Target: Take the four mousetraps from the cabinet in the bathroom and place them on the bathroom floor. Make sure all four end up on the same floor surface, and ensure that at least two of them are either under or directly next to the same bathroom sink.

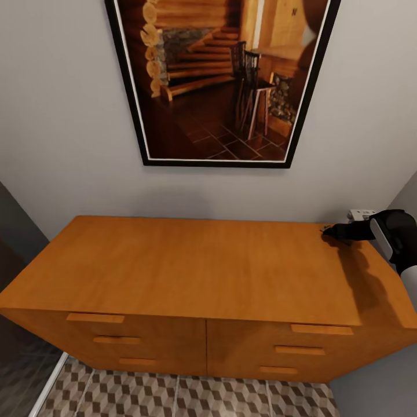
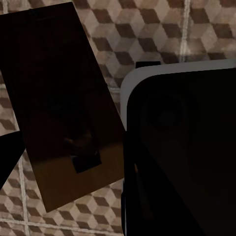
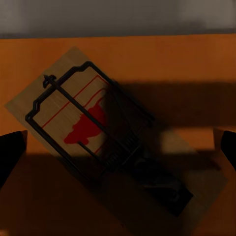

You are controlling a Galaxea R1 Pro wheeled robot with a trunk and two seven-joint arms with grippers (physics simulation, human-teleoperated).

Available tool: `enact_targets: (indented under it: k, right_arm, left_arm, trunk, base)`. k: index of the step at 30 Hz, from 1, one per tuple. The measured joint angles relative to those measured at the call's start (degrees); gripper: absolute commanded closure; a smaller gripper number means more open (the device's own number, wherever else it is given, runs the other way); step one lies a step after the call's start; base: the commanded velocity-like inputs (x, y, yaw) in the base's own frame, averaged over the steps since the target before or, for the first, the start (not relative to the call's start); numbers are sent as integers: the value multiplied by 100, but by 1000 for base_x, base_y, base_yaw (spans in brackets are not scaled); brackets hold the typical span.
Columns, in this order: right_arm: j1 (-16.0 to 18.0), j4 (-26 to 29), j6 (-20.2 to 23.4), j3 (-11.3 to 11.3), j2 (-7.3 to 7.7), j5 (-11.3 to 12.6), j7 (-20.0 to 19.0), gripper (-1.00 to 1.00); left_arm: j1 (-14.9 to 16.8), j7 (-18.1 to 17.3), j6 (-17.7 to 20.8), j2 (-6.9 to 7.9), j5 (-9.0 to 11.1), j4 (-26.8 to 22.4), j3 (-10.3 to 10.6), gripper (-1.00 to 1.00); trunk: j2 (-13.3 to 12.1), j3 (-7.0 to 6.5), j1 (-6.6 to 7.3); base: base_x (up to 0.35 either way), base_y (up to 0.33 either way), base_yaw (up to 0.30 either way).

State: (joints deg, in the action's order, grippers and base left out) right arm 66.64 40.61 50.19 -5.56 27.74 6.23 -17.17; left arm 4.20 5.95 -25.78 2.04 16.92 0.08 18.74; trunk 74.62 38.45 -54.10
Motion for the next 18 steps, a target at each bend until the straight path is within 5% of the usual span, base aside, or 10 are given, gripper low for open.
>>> enact_targets:
  k: [18]
  right_arm:
    - [-1,76,-11,-3,4,-65,7,-100]
  left_arm:
    - [-1,3,0,0,3,-1,0,100]
  trunk:
    - [0,33,0]
  base:
    - [0,-3,0]
